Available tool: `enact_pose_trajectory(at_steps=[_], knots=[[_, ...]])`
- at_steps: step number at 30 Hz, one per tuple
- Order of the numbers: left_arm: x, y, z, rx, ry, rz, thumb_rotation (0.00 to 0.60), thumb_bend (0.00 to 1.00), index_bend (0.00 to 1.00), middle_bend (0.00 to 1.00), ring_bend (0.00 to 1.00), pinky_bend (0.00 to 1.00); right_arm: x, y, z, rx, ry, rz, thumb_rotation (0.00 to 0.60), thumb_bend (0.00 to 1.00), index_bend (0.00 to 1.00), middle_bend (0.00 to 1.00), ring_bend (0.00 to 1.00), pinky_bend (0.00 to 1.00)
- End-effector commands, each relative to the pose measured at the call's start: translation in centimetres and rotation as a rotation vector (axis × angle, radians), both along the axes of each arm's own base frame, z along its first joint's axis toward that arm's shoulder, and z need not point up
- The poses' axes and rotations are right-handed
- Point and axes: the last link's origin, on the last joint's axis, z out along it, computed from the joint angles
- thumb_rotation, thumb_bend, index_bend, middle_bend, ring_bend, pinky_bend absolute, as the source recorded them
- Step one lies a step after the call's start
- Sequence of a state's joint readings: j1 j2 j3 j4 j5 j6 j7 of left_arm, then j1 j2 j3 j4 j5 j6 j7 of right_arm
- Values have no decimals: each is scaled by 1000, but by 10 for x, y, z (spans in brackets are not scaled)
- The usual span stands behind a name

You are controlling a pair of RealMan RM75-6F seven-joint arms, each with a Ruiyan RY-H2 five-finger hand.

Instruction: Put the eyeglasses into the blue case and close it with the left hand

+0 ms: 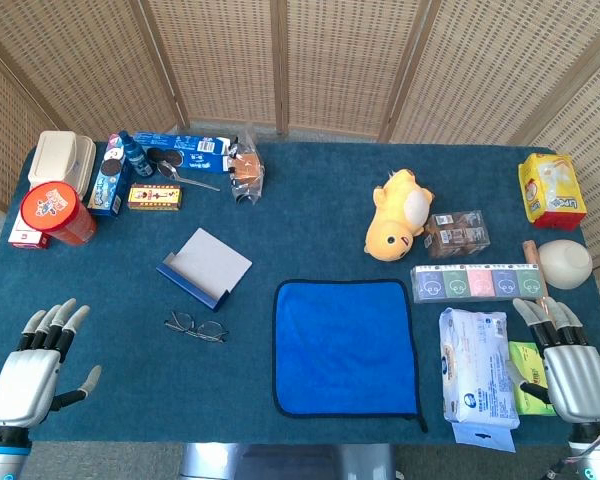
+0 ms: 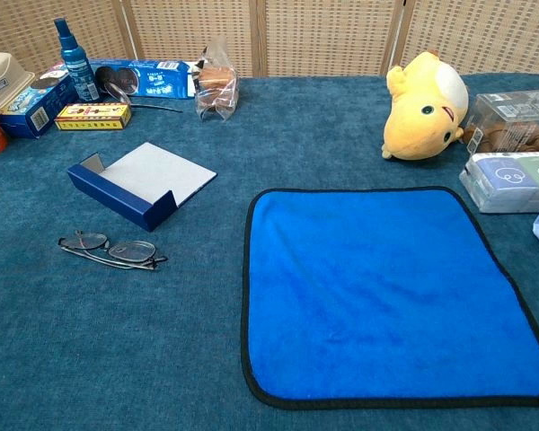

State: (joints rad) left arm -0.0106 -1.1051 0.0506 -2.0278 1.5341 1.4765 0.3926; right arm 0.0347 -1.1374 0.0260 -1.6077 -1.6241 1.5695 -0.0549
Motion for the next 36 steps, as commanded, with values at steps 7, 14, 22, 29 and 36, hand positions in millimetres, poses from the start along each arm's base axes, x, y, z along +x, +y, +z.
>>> enact_pose_trajectory(at_steps=[7, 14, 22, 29, 36], knots=[[2, 0, -1, -2, -4, 3, 448, 322, 2, 0, 0, 13, -1, -2, 0, 2, -2, 6, 569, 280, 109, 164, 70, 125], [2, -1, 1, 6, 0, 2, 452, 321, 0, 10, 0, 16, -2, 0, 2, -5, -7, 4, 568, 281, 108, 164, 70, 125], [-2, 1, 3, -5, -4, 21, 446, 322, 0, 34, 0, 24, -3, 0, 2, -7, -5, 1, 565, 281, 109, 164, 70, 125], [-17, 19, 2, -67, 6, 59, 449, 317, 0, 73, 0, 36, -2, 0, 3, -9, -4, -1, 568, 282, 108, 164, 70, 125], [-26, 48, -7, -138, -3, 79, 444, 296, 13, 118, 64, 50, -3, 3, 6, -21, 8, -13, 569, 282, 109, 164, 70, 125]])
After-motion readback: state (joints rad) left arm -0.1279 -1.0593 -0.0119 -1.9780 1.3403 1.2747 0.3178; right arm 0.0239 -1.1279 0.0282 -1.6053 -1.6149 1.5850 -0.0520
